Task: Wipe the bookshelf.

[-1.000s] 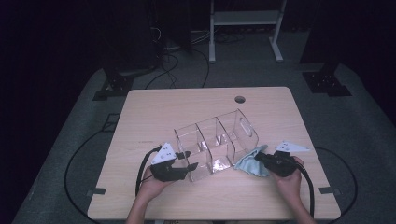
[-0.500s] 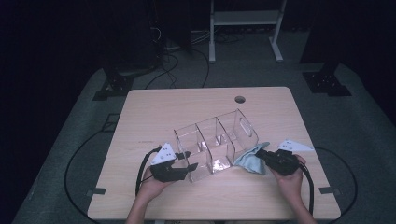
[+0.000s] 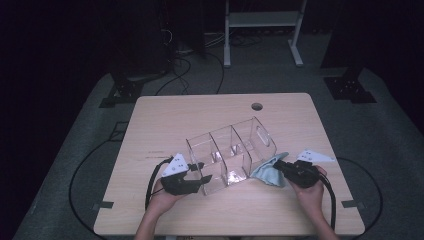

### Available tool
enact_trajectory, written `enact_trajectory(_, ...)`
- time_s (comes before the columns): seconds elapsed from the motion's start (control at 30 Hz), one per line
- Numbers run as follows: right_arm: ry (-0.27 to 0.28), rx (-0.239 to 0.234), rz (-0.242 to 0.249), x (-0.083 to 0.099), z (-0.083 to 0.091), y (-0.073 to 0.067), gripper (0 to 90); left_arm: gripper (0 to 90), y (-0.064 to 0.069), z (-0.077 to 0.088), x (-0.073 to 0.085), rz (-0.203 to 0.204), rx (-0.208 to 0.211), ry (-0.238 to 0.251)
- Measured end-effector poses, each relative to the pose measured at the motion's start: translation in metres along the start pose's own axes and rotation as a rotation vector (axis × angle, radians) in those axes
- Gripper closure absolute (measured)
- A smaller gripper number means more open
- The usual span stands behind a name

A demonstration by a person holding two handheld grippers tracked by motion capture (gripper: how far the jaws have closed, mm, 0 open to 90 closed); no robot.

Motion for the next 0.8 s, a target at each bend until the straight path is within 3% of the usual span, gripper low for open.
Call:
enact_trajectory(0.13,-0.032,0.003,-0.026,0.006,-0.006,0.005,85.1,46.6,0.001,0.0,0.0,0.001,-0.001,0.0)
enact_trajectory(0.33,0.017,-0.005,-0.008,-0.005,0.002,-0.002,85.2,46.5,0.001,0.0,0.0,-0.002,0.0,-0.002)
enact_trajectory(0.5,-0.041,0.011,-0.033,0.008,-0.008,0.006,85.2,46.5,0.002,0.0,0.0,-0.001,-0.002,-0.001)
enact_trajectory(0.7,0.012,0.003,-0.011,-0.004,0.001,-0.002,85.1,46.3,0.004,-0.001,-0.001,0.002,0.002,-0.003)
enact_trajectory(0.8,-0.041,0.028,-0.014,0.005,-0.006,0.003,85.1,46.3,0.004,-0.001,-0.001,0.002,0.003,-0.002)
Point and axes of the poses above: each handheld gripper's, and its own axes: z roughly backward along the jaws, x roughly out of its underside, y roughly to its right, the point moved 5 cm from there along -z, roughly forward along the jaws, and after that the axes turned 14 degrees about -z, right-handed, at the moved point
